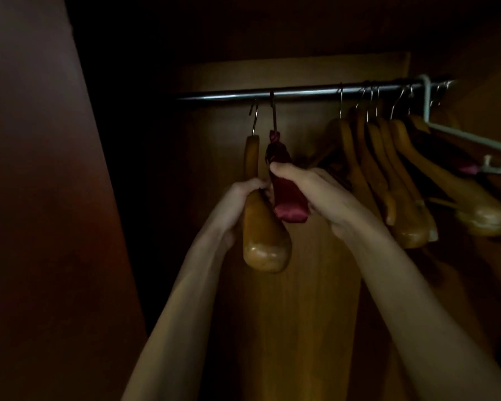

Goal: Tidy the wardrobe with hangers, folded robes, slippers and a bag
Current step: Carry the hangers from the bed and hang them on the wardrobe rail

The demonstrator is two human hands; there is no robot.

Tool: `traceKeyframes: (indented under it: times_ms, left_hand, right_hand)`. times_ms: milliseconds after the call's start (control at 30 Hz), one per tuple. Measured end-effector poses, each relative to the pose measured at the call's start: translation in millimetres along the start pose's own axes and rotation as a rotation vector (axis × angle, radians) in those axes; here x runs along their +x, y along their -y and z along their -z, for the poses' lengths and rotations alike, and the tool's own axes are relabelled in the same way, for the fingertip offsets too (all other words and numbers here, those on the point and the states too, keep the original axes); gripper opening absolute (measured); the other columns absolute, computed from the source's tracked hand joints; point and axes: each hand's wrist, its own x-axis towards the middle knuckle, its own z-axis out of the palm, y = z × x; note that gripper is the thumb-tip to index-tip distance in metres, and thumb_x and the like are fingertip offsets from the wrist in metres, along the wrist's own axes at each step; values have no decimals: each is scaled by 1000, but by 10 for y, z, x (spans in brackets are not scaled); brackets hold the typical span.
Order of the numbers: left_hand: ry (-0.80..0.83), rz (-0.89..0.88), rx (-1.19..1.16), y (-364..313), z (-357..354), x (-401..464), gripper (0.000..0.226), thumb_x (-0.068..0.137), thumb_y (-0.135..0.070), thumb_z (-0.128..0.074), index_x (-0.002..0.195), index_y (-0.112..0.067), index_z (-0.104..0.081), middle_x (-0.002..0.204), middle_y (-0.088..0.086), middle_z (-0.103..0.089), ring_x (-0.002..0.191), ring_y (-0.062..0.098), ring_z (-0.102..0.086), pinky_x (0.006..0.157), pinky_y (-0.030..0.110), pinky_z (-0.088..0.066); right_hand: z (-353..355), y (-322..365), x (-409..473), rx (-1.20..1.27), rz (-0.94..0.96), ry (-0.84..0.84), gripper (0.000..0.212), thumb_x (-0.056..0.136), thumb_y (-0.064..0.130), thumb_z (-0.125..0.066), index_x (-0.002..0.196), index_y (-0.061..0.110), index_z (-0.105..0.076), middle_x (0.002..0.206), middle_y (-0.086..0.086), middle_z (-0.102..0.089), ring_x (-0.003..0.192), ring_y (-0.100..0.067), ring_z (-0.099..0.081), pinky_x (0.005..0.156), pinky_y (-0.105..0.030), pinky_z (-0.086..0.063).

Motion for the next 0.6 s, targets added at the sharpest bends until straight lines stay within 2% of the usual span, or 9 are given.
traceKeyframes:
  times_ms: [67,133,200,333,400,467,600]
  left_hand:
    - [32,3,9,-111,-30,90,51,83,-48,-67,108,-4,-73,104,20,-73,98,39,-69,99,48,-50]
    - [62,16,35,-191,-72,148,37,85,-44,-67,89,-8,-77,82,11,-69,73,24,-65,81,39,-49]
    - [106,28,37,-239,-135,181,29,89,-36,-64,70,-16,-72,70,6,-65,62,17,-60,69,32,-47]
    - [152,5,9,-225,-210,195,30,94,-33,-60,71,-13,-64,63,4,-64,54,11,-60,54,20,-49]
    - [154,-3,-16,-210,-220,204,31,94,-34,-60,72,-13,-64,61,4,-65,52,11,-60,52,18,-50]
    - [153,-9,-38,-219,-235,214,32,94,-35,-60,70,-14,-65,62,5,-65,52,12,-60,54,21,-49]
    - [134,-49,-1,-293,-290,276,31,94,-36,-60,71,-16,-65,66,5,-65,56,12,-61,59,22,-49]
  right_hand:
    - [125,126,72,-6,15,-44,49,85,67,-59,105,24,-74,95,3,-77,91,-14,-73,89,-32,-55]
    - [263,219,146,-4,30,-75,43,89,62,-58,105,25,-73,93,4,-77,86,-11,-73,81,-26,-55]
    - [390,271,241,-24,25,-106,45,90,61,-57,108,23,-72,94,1,-77,88,-14,-73,78,-28,-53]
    - [598,268,355,-85,-16,-140,62,83,70,-58,121,22,-65,107,-4,-74,100,-23,-71,90,-41,-55]
    - [679,248,366,-98,-25,-143,57,86,67,-57,120,22,-64,110,-5,-72,101,-24,-69,97,-41,-52]
    - [735,224,394,-110,-40,-146,53,88,65,-57,120,23,-63,112,-4,-70,103,-24,-67,98,-42,-51]
    - [816,159,481,-132,-74,-140,68,80,72,-58,126,22,-59,112,-5,-71,100,-25,-69,81,-33,-58]
